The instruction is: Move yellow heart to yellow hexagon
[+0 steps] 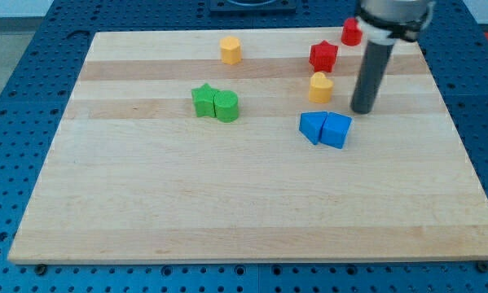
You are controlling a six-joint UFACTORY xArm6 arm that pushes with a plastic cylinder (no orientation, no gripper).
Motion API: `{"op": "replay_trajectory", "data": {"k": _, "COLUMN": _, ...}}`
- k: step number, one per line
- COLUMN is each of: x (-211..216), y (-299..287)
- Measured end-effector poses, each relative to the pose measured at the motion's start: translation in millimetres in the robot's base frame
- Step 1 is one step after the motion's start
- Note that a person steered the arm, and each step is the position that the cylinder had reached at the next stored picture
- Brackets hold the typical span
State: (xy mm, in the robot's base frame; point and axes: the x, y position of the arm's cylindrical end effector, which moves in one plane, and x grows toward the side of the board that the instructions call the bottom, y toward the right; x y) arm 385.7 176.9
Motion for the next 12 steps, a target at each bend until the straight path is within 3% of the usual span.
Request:
{"op": "replay_trajectory", "data": {"k": 1, "x": -21.6, "y": -0.2}}
{"op": "replay_trajectory", "data": {"k": 3, "x": -70.1, "y": -73.3}}
{"op": "replay_trajectory", "data": {"k": 4, "x": -83.4, "y": -77.1}}
{"op": "replay_trajectory", "data": {"k": 6, "x": -61.2, "y": -4.4}}
{"op": "replay_trajectory", "data": {"k": 9, "x": -12.9, "y": -54.0}}
{"op": "replay_trajectory", "data": {"k": 11, "x": -65.6, "y": -124.3}}
{"op": "replay_trajectory", "data": {"k": 12, "x": -68.5, "y": -129.5}}
